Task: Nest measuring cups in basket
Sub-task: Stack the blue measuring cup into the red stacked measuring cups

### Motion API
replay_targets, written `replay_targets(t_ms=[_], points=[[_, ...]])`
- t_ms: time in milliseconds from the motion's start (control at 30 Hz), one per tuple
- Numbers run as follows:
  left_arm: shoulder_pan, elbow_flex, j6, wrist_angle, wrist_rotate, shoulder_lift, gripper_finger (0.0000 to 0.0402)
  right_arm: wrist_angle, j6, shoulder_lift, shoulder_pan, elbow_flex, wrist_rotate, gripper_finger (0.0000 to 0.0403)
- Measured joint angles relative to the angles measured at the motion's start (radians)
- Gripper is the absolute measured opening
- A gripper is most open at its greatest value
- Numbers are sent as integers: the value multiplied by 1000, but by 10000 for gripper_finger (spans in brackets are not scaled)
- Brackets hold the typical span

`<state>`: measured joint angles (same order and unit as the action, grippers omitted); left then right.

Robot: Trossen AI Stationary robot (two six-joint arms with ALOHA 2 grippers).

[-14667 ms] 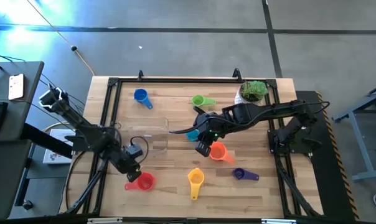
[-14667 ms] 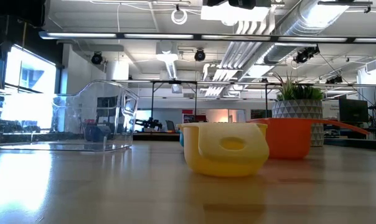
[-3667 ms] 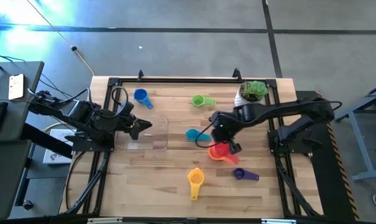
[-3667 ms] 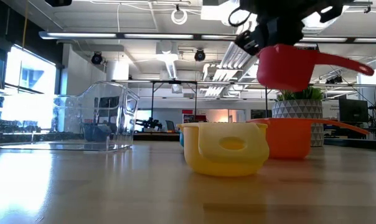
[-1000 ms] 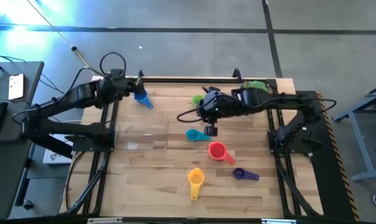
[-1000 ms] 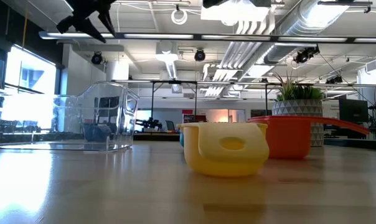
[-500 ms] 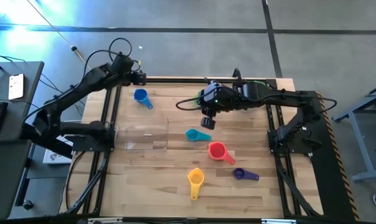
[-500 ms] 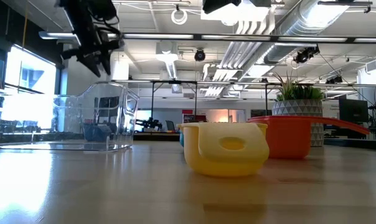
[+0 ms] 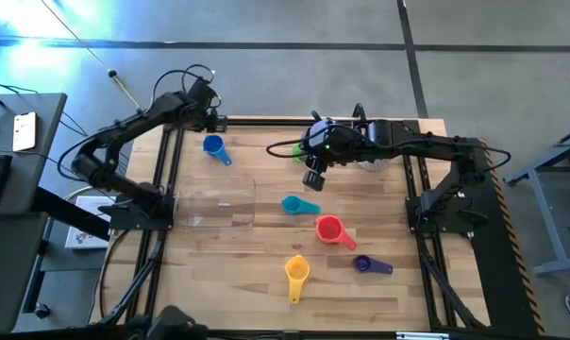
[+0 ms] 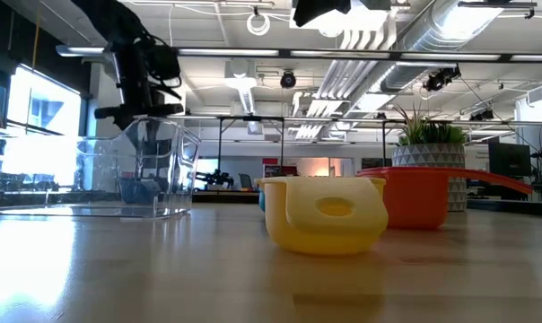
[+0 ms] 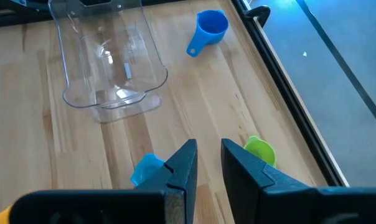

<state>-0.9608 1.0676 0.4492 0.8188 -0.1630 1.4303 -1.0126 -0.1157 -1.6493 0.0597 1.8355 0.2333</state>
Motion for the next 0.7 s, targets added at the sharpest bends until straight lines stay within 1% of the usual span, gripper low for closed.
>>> replay_targets(t_ms=[267,567,700], points=[[-15,0,-16,0,0,104,136,0,-16,0,0,0,0,64],[-30,0,-50,2,-7,179,136,0,-19,0,0,0,0,64],[-41,0,-50,32,-7,208,136,0,-19,0,0,0,-1,64]])
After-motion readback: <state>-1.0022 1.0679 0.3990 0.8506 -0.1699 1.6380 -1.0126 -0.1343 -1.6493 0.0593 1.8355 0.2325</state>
